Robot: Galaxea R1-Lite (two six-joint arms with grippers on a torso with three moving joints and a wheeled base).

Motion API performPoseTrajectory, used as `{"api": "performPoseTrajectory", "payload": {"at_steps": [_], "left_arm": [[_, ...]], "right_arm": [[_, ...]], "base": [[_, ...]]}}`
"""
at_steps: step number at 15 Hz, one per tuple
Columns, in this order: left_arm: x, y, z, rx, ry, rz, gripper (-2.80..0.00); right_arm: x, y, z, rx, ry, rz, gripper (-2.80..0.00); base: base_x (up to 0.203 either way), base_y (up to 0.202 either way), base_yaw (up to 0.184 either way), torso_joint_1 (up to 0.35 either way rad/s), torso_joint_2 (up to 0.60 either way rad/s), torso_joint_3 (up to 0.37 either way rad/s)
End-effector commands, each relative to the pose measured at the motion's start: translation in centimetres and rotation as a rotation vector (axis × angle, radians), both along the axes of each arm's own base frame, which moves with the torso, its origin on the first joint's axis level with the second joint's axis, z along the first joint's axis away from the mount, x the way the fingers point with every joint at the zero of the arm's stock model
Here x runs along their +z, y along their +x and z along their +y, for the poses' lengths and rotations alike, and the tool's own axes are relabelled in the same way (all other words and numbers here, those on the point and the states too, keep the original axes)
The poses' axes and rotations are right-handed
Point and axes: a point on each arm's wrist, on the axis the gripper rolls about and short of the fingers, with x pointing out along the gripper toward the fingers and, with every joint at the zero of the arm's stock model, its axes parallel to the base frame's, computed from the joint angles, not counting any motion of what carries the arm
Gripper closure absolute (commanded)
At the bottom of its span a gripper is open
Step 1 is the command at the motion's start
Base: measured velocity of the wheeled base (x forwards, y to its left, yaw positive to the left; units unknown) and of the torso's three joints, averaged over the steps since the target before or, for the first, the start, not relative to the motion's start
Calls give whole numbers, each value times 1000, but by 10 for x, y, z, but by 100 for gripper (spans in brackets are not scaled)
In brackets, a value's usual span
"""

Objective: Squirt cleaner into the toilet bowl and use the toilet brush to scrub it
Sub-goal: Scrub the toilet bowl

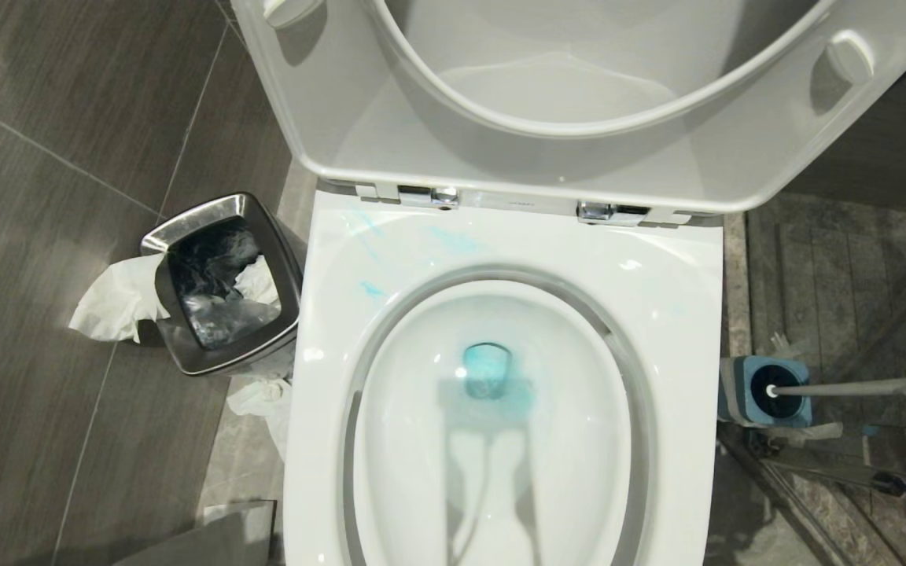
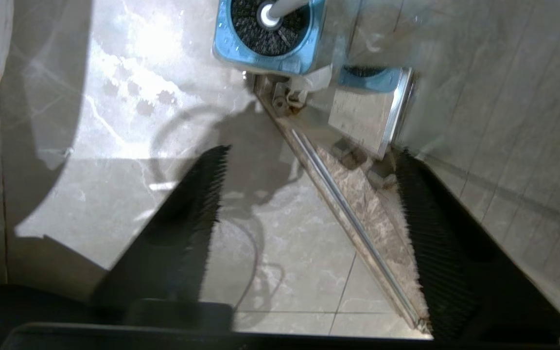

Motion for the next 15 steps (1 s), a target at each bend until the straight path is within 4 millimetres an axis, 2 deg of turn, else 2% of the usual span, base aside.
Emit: {"api": "performPoseTrajectory", "payload": {"at_steps": [1, 12, 15], "left_arm": [[0, 0, 0, 0, 0, 0, 0], [0, 0, 0, 0, 0, 0, 0], [0, 0, 0, 0, 0, 0, 0]], "right_arm": [[0, 12, -7, 9, 20, 24, -280], [-1, 66, -34, 61, -39, -16, -280], [3, 80, -33, 101, -51, -41, -280]], "base": [[0, 0, 0, 0, 0, 0], [0, 0, 0, 0, 0, 0], [0, 0, 0, 0, 0, 0]]}}
